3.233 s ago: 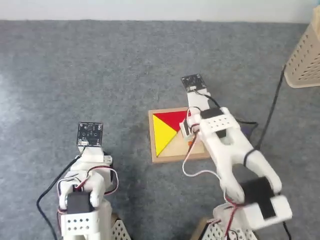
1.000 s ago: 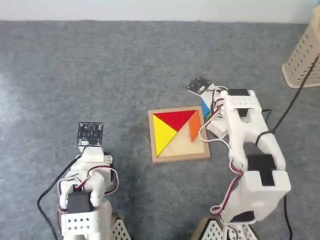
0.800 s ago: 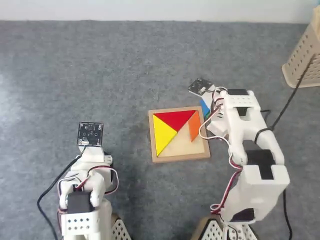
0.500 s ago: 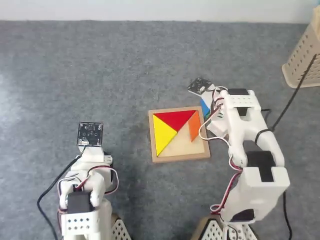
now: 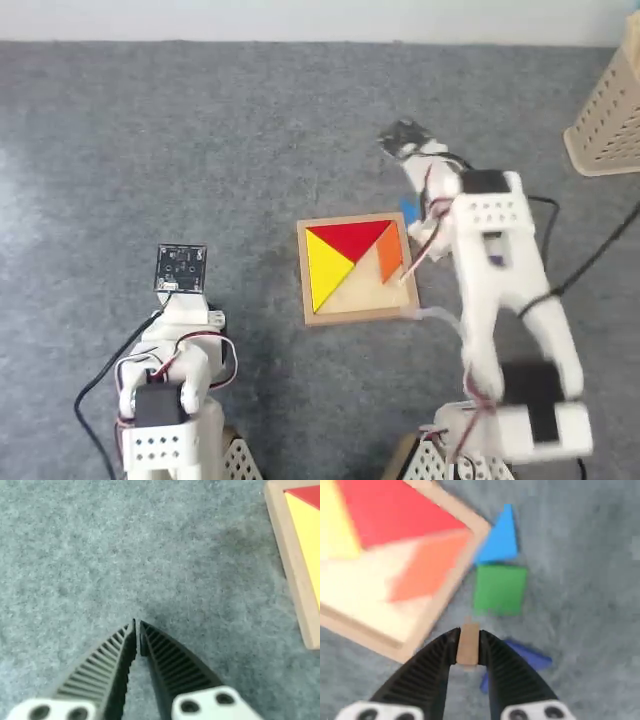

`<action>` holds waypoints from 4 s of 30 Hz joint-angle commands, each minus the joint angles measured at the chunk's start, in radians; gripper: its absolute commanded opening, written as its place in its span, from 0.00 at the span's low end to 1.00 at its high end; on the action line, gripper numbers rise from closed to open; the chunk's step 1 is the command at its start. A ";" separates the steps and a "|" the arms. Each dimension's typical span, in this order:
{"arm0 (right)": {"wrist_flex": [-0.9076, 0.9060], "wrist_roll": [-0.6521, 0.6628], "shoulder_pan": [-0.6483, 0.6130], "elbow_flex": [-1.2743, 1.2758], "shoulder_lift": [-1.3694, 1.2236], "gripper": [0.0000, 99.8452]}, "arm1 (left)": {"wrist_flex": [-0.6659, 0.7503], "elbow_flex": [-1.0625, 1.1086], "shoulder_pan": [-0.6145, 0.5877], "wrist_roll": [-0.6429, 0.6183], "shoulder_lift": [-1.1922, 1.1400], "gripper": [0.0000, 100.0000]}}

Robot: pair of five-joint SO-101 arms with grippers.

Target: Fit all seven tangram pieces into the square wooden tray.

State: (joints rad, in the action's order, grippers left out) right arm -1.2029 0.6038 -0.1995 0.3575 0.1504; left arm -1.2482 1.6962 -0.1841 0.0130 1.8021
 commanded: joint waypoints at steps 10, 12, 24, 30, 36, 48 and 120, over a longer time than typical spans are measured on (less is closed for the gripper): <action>0.512 0.103 -0.274 0.413 0.314 0.01 | -0.002 -0.012 0.000 -0.008 0.015 0.01; 0.593 0.149 -0.288 0.480 0.314 0.01 | -0.002 -0.012 0.000 -0.008 0.015 0.01; 0.839 0.210 -0.292 0.637 0.314 0.01 | -0.002 -0.012 0.000 -0.008 0.015 0.01; 0.840 0.198 -0.292 0.641 0.314 0.01 | -0.002 -0.012 0.000 -0.008 0.015 0.01; 0.839 0.157 -0.292 0.640 0.254 0.07 | -0.002 -0.012 0.000 -0.008 0.015 0.01; 0.842 0.157 -0.305 0.638 0.220 0.06 | -0.002 -0.012 0.000 -0.008 0.015 0.01; 0.512 -0.420 -0.196 0.178 -0.088 0.01 | -0.002 -0.012 0.000 -0.008 0.015 0.01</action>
State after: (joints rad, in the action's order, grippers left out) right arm -0.7135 0.1895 -0.4112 0.5432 0.0000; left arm -1.2482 1.6962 -0.1872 0.0130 1.8021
